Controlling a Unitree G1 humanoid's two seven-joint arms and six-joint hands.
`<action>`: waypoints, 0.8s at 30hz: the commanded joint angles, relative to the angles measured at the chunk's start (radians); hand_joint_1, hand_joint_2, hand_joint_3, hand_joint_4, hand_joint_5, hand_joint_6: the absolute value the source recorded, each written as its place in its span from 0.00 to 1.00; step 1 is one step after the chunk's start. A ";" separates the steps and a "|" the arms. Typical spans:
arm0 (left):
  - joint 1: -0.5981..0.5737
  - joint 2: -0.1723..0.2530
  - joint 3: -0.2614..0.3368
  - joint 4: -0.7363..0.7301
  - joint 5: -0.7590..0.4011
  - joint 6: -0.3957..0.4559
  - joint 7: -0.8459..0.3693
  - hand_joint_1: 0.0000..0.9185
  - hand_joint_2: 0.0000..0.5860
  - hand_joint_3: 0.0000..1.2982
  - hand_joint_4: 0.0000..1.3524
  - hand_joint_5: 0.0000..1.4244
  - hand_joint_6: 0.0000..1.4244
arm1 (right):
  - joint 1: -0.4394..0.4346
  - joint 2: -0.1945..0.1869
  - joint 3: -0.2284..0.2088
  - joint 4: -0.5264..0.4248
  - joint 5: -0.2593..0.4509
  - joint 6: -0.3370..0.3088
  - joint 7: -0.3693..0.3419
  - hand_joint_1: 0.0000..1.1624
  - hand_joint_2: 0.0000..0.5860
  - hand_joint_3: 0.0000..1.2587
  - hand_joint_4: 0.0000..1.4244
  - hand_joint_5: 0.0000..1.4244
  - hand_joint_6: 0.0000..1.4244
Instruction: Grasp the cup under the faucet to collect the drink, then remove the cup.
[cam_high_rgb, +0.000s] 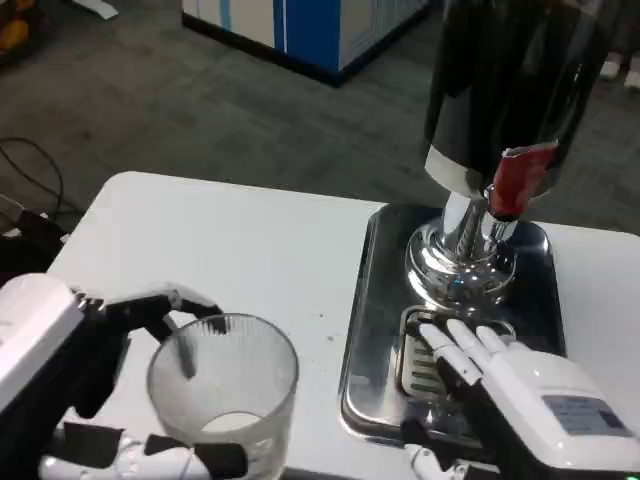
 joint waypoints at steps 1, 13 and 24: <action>-0.055 -0.009 -0.050 0.001 0.021 0.015 0.010 0.47 0.15 0.81 0.86 0.92 1.00 | 0.021 -0.004 -0.054 -0.041 0.024 0.012 0.002 0.34 0.90 0.05 0.00 0.00 0.00; -0.127 -0.012 -0.120 0.038 0.061 0.035 0.017 0.47 0.15 0.81 0.86 0.92 1.00 | 0.088 -0.022 -0.169 -0.085 0.101 0.007 -0.005 0.34 0.90 0.05 0.00 0.00 0.00; -0.174 -0.008 -0.101 0.113 0.100 0.029 0.053 0.47 0.15 0.81 0.86 0.92 1.00 | 0.054 -0.026 -0.167 -0.068 0.119 0.010 -0.002 0.34 0.90 0.06 0.00 0.00 0.00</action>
